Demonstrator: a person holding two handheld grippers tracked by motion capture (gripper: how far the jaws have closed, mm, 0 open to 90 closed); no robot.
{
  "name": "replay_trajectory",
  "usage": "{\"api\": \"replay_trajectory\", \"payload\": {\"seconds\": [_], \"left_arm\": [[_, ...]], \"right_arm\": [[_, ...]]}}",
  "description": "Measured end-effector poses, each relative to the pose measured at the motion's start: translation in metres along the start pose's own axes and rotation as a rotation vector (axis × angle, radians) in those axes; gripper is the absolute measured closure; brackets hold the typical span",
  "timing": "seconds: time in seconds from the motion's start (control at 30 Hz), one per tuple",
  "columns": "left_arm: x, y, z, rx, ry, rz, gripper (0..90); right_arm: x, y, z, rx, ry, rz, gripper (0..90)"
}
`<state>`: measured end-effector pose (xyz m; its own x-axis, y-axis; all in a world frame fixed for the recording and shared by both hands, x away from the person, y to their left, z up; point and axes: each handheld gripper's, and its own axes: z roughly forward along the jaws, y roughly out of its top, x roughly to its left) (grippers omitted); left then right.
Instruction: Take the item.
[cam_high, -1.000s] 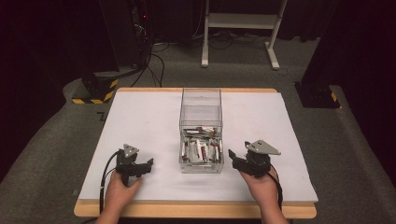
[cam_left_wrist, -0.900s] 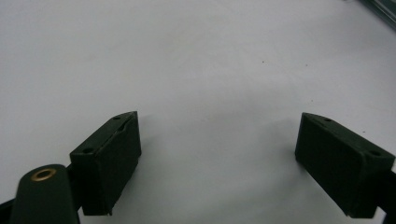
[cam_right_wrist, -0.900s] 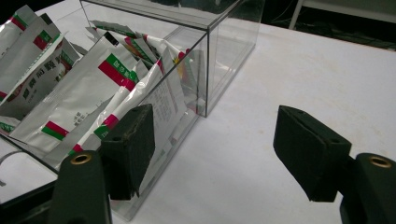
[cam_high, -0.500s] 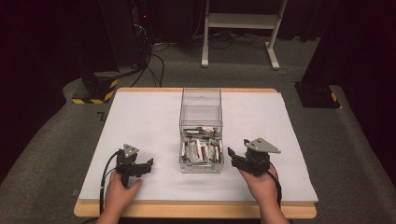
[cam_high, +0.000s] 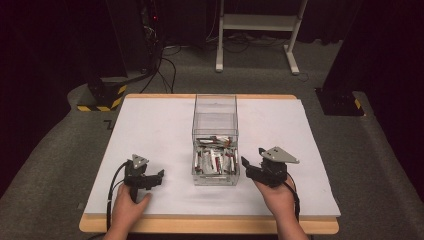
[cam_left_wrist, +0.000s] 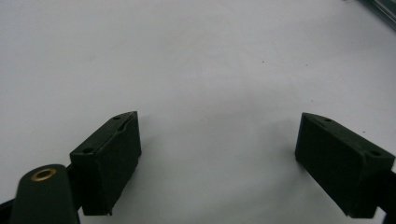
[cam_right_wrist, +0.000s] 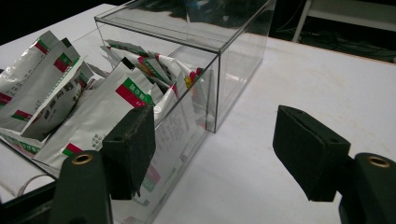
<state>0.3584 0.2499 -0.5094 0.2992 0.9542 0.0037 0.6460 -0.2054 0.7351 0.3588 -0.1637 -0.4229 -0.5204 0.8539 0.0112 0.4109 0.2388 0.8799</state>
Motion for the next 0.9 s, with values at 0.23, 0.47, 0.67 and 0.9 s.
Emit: {"api": "replay_trajectory", "payload": {"seconds": [0.23,0.47,0.67,0.9], "left_arm": [[0.000,0.000,0.000,0.000,0.000,0.000,14.4],[0.000,0.000,0.000,0.000,0.000,0.000,14.4],[0.000,0.000,0.000,0.000,0.000,0.000,14.5],[0.000,0.000,0.000,0.000,-0.001,0.000,14.4]], "right_arm": [[0.005,0.002,0.002,-0.004,0.018,-0.009,30.3],[0.011,0.004,0.004,-0.011,0.042,-0.011,30.4],[0.016,0.005,0.005,-0.007,0.057,-0.024,30.6],[0.023,0.007,0.007,-0.014,0.073,-0.031,30.5]]}}
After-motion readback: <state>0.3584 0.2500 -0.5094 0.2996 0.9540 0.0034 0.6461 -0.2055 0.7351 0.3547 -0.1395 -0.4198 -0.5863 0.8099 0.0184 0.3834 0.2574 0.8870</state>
